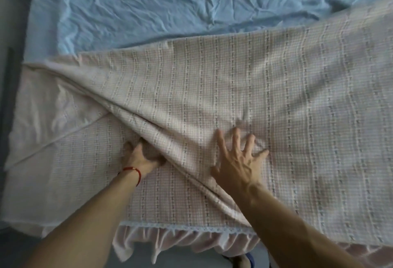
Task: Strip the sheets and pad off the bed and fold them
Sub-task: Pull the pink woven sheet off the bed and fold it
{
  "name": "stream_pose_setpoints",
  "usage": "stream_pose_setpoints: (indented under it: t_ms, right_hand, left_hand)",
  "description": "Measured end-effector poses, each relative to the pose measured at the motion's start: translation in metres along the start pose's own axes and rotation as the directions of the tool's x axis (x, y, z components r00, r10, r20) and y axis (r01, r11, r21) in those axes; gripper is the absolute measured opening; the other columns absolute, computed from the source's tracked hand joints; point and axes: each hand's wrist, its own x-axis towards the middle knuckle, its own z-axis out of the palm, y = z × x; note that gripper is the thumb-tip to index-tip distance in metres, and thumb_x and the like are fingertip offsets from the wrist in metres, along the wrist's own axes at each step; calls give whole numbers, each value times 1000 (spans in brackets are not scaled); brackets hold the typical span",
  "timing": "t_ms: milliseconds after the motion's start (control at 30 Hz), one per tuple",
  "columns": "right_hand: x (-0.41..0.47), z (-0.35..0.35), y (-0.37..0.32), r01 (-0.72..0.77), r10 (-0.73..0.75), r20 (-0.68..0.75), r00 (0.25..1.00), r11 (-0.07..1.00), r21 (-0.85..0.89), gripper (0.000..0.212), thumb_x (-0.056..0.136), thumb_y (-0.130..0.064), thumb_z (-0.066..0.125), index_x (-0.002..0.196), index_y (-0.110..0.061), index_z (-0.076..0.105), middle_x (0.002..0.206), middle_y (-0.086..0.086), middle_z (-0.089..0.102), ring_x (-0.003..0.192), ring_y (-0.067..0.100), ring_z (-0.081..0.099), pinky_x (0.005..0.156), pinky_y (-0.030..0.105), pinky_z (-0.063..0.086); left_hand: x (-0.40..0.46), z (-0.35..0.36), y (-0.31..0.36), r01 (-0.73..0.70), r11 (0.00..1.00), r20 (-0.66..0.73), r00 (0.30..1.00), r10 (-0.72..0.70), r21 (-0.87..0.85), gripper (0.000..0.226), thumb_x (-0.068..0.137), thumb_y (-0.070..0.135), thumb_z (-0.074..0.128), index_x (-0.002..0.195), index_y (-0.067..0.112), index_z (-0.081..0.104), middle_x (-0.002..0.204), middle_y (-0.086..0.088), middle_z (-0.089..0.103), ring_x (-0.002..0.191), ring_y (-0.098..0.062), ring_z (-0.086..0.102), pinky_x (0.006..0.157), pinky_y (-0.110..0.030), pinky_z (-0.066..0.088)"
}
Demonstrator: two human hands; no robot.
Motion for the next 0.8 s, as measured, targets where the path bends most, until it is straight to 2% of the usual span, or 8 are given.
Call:
stream_pose_setpoints:
  t_ms: [133,200,267,367,500,633,733,800]
  right_hand:
    - [16,7,-11,-89,90,70,994,996,-18,114,82,-78,56,156,-34,-17,166,14,-16,148,56,-11,102,88,8]
    - [22,10,-14,-121,125,79,989,991,-62,115,81,-76,58,156,-33,-18,165,15,-16,147,57,-11,101,89,11]
    - [27,12,-19,-162,169,77,983,983,-92,115,81,-74,62,158,-32,-13,164,18,-13,146,59,-8,99,89,12]
    - [33,12,-26,-183,196,100,975,975,-125,114,79,-71,65,158,-31,-7,163,19,-9,144,60,-5,98,90,13]
    - [35,13,-32,-230,253,112,961,955,-187,116,73,-73,69,159,-34,2,163,17,-3,143,60,-1,98,90,15]
    - [38,18,-34,-247,279,116,953,940,-235,114,78,-72,65,159,-36,-8,162,17,-10,144,60,-6,100,89,16]
    - [42,17,-37,-294,325,102,940,925,-243,115,77,-72,67,158,-39,-7,160,14,-14,143,57,-7,101,88,17]
    - [46,10,-35,-309,344,115,932,919,-243,115,76,-73,67,157,-41,-7,159,11,-15,144,55,-6,102,87,17]
  left_hand:
    - [33,23,-13,1,999,14,1000,0,-43,129,25,89,79,139,64,25,158,-11,37,139,-38,41,111,-55,41]
    - [-2,3,20,47,999,-5,999,-47,11,129,45,72,88,150,50,18,167,-13,7,147,-49,18,114,-63,31]
    - [-22,-8,41,85,995,-7,996,-85,50,129,59,55,90,157,38,8,167,-7,-16,148,-52,2,110,-71,26]
    - [-20,-1,37,100,992,3,995,-100,81,130,61,57,88,157,41,1,165,3,-24,149,-51,-5,99,-80,30]
    - [-10,8,27,106,988,38,993,-111,110,125,65,56,87,158,39,5,163,3,-28,148,-52,-6,96,-82,31]
    - [-8,16,29,94,990,51,994,-100,108,122,72,52,83,157,38,-3,159,-5,-39,145,-58,-13,96,-84,27]
    - [-8,10,36,79,984,90,992,-94,157,122,75,56,79,156,41,-10,155,-11,-43,144,-60,-12,98,-83,28]
    - [-12,4,42,72,993,138,987,-85,95,116,77,59,76,154,46,-10,153,-9,-46,144,-59,-17,100,-84,22]
